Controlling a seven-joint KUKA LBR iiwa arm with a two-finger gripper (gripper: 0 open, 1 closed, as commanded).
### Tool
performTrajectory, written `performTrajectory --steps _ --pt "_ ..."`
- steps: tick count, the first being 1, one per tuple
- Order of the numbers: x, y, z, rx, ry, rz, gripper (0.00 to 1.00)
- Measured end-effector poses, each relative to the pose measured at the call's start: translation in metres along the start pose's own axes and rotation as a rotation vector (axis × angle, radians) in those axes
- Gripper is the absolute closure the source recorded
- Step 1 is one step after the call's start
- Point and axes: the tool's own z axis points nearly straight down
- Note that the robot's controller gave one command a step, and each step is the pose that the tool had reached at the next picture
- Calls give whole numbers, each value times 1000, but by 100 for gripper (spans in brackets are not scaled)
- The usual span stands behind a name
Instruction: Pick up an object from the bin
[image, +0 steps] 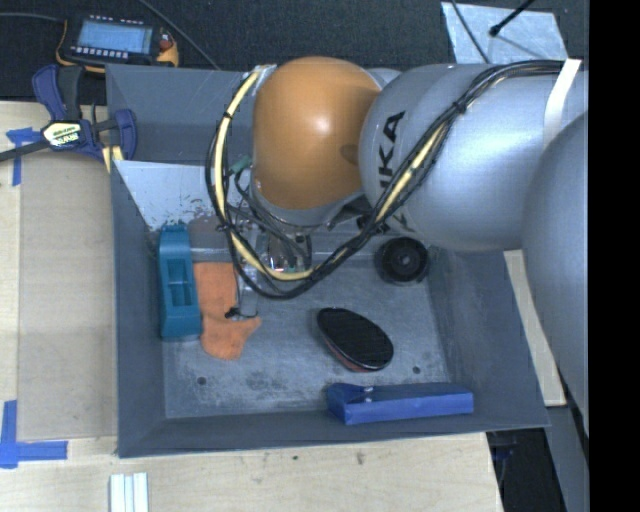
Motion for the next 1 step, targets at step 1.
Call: performTrajectory --steps 1 --pt "-2 -1 -5 -2 -9 3 0"
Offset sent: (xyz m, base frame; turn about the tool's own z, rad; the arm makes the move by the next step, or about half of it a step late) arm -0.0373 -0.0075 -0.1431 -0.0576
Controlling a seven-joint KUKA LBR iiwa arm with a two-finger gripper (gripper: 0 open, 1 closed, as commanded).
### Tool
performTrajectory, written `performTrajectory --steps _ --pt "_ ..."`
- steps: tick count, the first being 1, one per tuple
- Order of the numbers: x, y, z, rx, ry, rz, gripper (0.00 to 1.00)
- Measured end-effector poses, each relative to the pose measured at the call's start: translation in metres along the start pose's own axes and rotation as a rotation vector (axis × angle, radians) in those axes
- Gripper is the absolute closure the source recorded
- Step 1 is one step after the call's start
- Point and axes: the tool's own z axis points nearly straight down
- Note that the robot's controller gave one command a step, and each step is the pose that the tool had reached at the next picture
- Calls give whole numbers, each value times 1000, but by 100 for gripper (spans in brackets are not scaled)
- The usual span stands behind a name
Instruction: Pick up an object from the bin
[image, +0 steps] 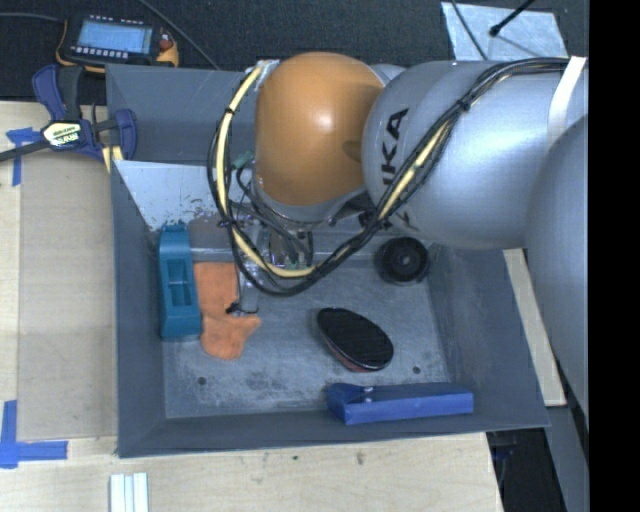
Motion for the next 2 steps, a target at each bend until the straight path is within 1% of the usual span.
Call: performTrajectory --steps 1,2 --pt "17 -3 65 -2 -3 -26 0" --pt "23 -3 123 1 4 -81 0"
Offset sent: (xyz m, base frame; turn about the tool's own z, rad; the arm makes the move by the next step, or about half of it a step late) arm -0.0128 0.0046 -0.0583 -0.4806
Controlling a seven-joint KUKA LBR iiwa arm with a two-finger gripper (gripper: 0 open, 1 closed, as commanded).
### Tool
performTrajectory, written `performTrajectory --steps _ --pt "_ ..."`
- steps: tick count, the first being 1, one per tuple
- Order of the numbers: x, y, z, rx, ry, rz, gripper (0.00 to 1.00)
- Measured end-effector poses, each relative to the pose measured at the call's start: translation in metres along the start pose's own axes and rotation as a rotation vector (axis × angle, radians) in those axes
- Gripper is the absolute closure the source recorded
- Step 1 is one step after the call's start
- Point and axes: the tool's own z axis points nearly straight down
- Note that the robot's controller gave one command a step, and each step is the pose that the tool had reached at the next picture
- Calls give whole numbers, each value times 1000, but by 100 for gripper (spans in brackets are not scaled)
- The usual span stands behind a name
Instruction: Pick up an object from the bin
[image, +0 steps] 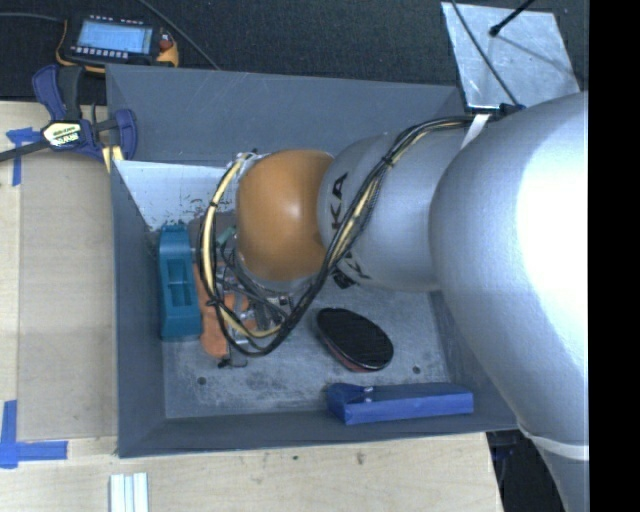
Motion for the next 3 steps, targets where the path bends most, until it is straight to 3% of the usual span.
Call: performTrajectory --steps 1,2,3 --pt "27 16 -31 0 2 67 0" --pt "7 -1 5 0 -3 -168 0" --pt "6 -3 23 -1 -2 -59 100"
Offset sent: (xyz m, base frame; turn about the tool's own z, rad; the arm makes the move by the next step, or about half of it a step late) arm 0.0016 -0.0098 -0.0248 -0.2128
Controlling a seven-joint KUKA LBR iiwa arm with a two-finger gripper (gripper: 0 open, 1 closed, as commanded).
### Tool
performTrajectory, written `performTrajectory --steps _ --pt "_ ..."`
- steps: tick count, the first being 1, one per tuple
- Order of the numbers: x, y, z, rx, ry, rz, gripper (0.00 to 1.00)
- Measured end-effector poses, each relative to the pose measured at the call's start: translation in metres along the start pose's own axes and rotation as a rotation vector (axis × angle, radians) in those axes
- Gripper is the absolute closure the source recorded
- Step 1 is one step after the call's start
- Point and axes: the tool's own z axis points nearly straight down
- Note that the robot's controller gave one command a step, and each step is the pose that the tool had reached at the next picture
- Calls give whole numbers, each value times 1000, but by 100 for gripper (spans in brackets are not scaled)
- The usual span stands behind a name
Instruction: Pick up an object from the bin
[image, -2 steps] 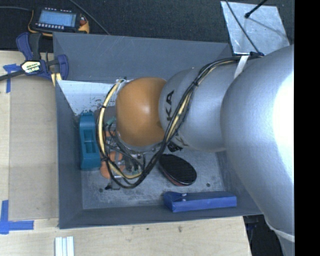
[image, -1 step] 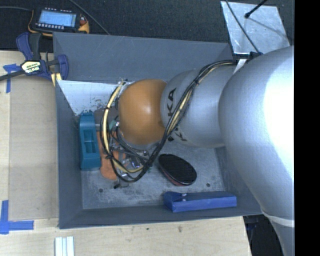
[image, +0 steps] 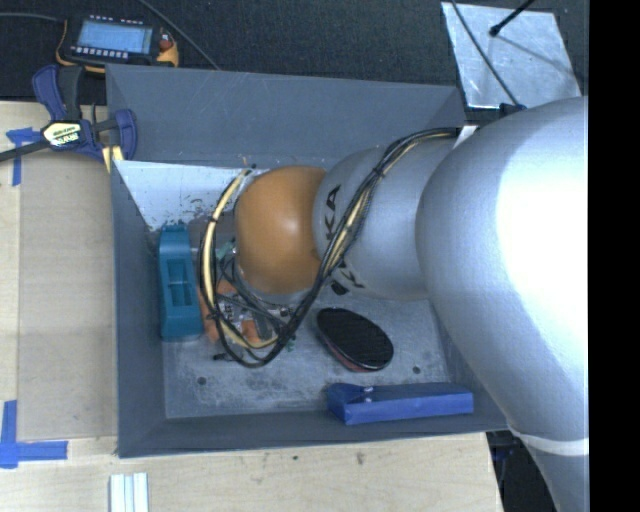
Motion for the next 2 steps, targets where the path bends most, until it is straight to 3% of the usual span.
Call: performTrajectory --steps 2 --pt "1 0 -3 0 0 1 100"
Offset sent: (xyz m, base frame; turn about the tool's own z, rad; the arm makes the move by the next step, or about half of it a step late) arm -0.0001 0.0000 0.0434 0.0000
